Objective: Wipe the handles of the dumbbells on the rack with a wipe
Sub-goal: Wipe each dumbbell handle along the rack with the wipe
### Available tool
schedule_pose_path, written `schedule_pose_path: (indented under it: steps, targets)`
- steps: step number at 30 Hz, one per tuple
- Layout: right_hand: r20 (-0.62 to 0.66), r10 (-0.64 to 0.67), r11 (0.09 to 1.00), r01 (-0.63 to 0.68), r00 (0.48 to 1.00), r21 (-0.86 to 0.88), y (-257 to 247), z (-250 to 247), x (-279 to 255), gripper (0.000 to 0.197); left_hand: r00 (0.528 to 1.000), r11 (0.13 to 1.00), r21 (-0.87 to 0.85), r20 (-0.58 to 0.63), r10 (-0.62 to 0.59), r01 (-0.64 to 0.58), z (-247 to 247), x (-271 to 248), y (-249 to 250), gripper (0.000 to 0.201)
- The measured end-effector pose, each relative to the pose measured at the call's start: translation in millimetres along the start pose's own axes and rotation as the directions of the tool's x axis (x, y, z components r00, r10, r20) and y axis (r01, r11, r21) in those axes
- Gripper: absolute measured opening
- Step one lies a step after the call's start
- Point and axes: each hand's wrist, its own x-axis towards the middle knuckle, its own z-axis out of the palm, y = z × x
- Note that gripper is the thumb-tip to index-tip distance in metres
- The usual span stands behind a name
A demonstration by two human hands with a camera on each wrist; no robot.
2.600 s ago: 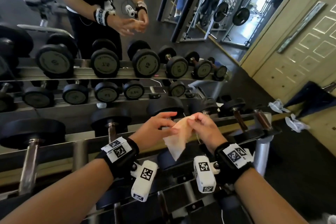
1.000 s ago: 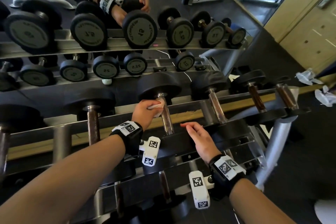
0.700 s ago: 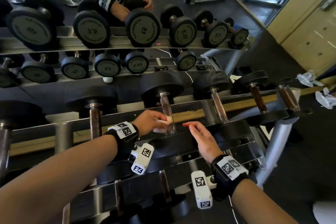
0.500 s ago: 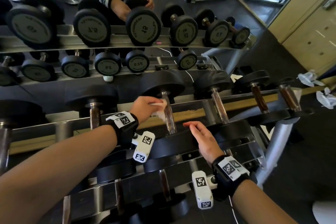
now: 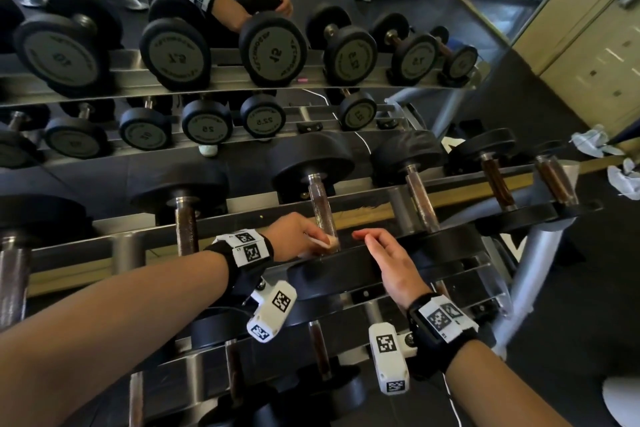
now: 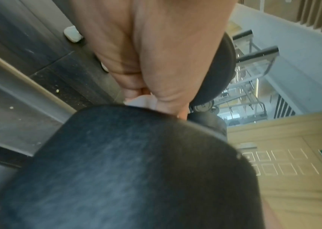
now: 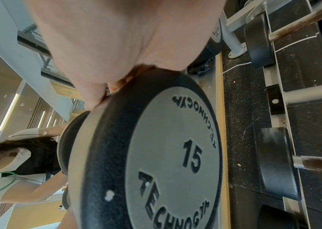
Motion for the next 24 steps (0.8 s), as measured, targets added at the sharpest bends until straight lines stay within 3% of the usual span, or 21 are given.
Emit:
schedule_pose_path:
  steps: [2,4,7,9,12,14,17,20,22,24]
  targets:
    - [-0.007,0.004,1.000,-0.003,1.000,0.012,-1,0,0,0.020,0.999,0.994,-0.109,-0.046,-0.012,0.007,-8,3,2,0.039]
    - [-0.007,0.009,1.000,-0.009,1.000,0.019,-1,1,0,0.020,0.985,0.970,-0.240,-0.172,-0.016,-0.026,-15,7,3,0.034]
    - [-0.007,0.013,1.000,-0.012,1.000,0.012,-1,1,-1,0.019,0.947,0.954,-0.293,-0.319,-0.026,-0.072,-17,12,2,0.036]
    - [0.000,0.010,1.000,-0.010,1.000,0.002,-1,0,-1,0.019,0.954,0.956,-0.287,-0.298,-0.024,-0.066,-12,12,0,0.035]
    - [0.000,0.012,1.000,-0.012,1.000,-0.008,0,0,-1,0.019,0.994,0.984,-0.178,-0.112,0.008,-0.028,-6,8,-1,0.034]
    - [-0.006,0.012,1.000,-0.013,1.000,-0.009,1,0,-1,0.018,0.998,0.996,-0.089,-0.061,0.014,-0.019,-8,6,4,0.035]
    - [-0.006,0.010,1.000,-0.010,1.000,-0.009,1,0,-1,0.019,0.973,0.995,-0.090,-0.232,0.010,-0.031,-20,8,13,0.031]
    - [-0.006,0.013,1.000,-0.013,1.000,-0.013,2,0,0,0.019,0.869,0.992,-0.117,-0.495,-0.017,-0.047,-30,11,13,0.020]
    - [-0.010,0.012,1.000,-0.012,1.000,-0.008,2,0,0,0.019,0.845,0.996,-0.076,-0.535,0.001,-0.049,-28,11,12,0.021]
    - [-0.010,0.009,1.000,-0.009,1.000,-0.006,2,1,0,0.019,0.876,0.997,-0.048,-0.482,0.024,-0.054,-19,10,12,0.024]
